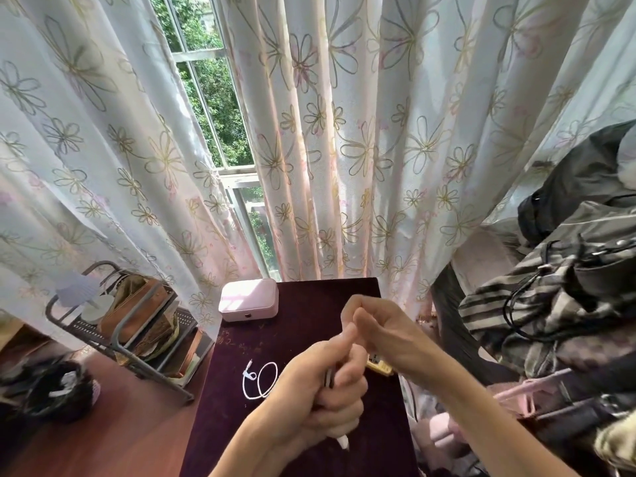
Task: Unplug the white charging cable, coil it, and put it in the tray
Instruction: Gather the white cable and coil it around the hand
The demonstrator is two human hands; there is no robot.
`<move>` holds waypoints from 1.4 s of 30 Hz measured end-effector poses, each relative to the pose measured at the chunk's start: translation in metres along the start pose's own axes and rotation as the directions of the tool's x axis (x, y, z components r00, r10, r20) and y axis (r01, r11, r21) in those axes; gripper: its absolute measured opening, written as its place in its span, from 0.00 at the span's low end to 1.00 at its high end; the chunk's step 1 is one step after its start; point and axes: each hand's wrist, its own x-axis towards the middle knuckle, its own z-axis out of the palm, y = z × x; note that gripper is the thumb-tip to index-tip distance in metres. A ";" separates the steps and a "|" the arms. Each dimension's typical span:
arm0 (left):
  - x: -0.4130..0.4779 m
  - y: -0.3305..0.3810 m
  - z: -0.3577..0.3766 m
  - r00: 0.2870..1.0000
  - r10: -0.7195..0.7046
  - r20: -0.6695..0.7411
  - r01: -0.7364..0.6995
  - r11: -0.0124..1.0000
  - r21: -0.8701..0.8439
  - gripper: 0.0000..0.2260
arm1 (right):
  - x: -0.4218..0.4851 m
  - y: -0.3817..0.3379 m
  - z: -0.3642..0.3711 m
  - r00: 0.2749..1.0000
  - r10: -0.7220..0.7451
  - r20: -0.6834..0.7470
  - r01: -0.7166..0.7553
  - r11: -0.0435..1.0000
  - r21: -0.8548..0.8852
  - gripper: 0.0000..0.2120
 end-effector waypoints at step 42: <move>-0.022 0.037 -0.037 0.972 -0.044 -0.231 0.052 0.998 0.030 0.20 | -0.051 -0.068 0.045 0.953 0.166 0.253 0.186 0.340 -0.922 0.17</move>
